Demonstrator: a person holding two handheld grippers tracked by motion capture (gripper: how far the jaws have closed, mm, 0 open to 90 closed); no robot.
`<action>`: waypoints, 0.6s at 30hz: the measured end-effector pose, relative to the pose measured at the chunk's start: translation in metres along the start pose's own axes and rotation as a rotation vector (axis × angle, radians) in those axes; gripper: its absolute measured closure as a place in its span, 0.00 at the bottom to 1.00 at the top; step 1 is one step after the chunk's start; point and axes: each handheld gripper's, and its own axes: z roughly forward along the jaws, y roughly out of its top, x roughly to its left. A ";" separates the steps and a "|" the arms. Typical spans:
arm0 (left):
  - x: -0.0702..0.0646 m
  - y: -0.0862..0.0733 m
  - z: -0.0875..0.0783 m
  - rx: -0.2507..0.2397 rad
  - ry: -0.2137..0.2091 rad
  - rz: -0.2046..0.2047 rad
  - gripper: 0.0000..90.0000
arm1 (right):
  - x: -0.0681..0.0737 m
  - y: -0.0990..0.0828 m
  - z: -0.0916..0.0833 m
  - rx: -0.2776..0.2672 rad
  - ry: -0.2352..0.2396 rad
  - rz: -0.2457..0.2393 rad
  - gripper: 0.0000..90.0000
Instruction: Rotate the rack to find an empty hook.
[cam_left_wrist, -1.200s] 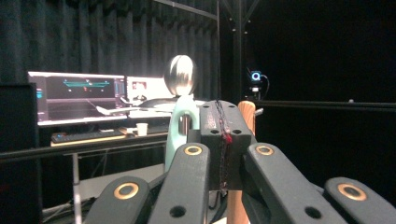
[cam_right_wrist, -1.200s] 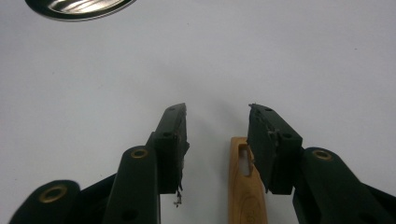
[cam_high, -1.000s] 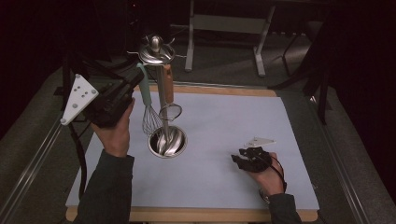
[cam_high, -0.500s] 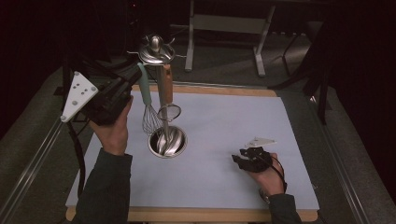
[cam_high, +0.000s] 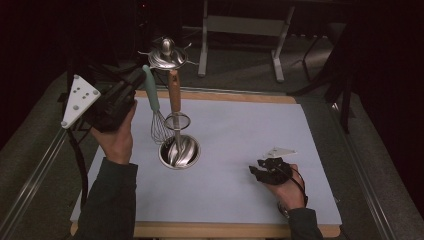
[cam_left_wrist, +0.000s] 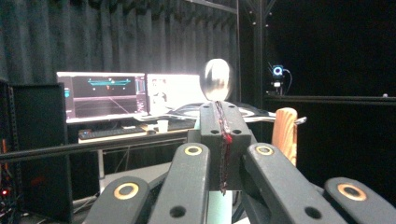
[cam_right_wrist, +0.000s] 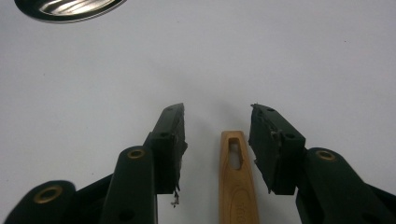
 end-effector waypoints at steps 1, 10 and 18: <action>0.001 0.000 0.000 0.002 0.005 -0.002 1.00 | 0.000 0.000 0.000 0.000 0.000 0.001 0.61; 0.010 0.001 0.004 0.019 0.036 -0.003 1.00 | 0.000 0.001 -0.001 -0.004 0.000 0.002 0.61; 0.016 0.000 0.007 0.029 0.051 -0.008 1.00 | 0.000 0.001 -0.002 -0.007 -0.001 0.005 0.61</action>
